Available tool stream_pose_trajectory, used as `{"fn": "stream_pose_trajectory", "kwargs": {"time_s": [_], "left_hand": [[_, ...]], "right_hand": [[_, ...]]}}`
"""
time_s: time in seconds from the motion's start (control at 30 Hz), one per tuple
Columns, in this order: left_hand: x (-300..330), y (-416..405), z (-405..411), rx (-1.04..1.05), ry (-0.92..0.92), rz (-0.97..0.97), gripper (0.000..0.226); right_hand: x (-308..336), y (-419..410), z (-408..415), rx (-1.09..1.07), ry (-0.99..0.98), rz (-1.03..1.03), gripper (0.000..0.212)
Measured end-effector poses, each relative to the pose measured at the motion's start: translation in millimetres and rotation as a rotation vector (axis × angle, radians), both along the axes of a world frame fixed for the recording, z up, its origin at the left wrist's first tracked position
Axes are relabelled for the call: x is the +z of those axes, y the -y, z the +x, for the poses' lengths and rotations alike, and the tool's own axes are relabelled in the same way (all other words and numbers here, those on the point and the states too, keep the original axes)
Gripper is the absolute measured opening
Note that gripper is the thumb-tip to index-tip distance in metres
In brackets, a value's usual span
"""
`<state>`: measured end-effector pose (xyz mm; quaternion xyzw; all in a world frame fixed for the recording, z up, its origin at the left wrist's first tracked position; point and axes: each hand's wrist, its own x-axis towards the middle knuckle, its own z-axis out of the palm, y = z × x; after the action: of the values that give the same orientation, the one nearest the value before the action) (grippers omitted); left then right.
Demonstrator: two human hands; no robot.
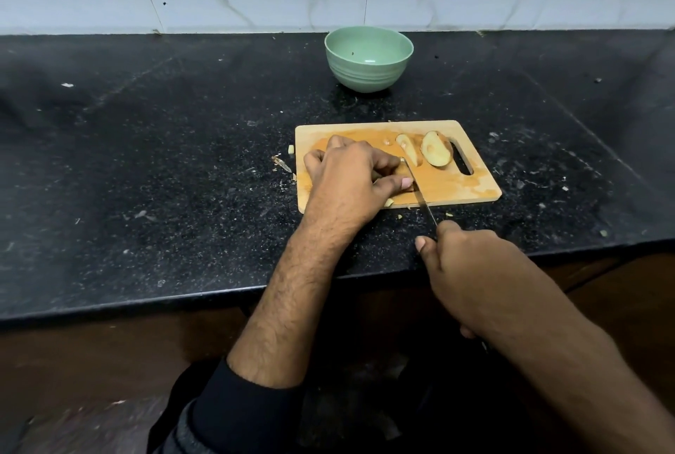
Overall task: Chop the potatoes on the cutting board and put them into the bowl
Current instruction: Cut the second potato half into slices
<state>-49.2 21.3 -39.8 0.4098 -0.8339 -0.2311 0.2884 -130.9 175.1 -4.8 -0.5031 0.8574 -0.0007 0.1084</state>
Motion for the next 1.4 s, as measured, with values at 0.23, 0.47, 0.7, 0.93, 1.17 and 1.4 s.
{"fn": "stream_pose_trajectory", "kwargs": {"time_s": [0.23,0.47,0.7,0.93,1.17,1.4], "left_hand": [[-2,2,-4,0.022,-0.008,-0.010,0.032],[0,3,-7,0.066,-0.022,0.028,0.021],[0,2,-8,0.062,-0.012,0.017,0.017],[0,2,-7,0.050,-0.002,0.009,0.018],[1,1,-7,0.048,0.011,-0.003,0.020],[3,-1,-7,0.048,0.020,-0.020,0.020]], "right_hand": [[0,-3,-7,0.024,0.002,0.010,0.037],[-4,-8,-9,0.058,-0.056,-0.044,0.033],[-5,-5,-5,0.055,-0.043,-0.024,0.029],[3,-3,-14,0.018,0.132,0.022,0.037],[8,1,-11,0.051,0.228,0.033,0.038],[11,5,-14,0.017,0.272,0.073,0.035]]}}
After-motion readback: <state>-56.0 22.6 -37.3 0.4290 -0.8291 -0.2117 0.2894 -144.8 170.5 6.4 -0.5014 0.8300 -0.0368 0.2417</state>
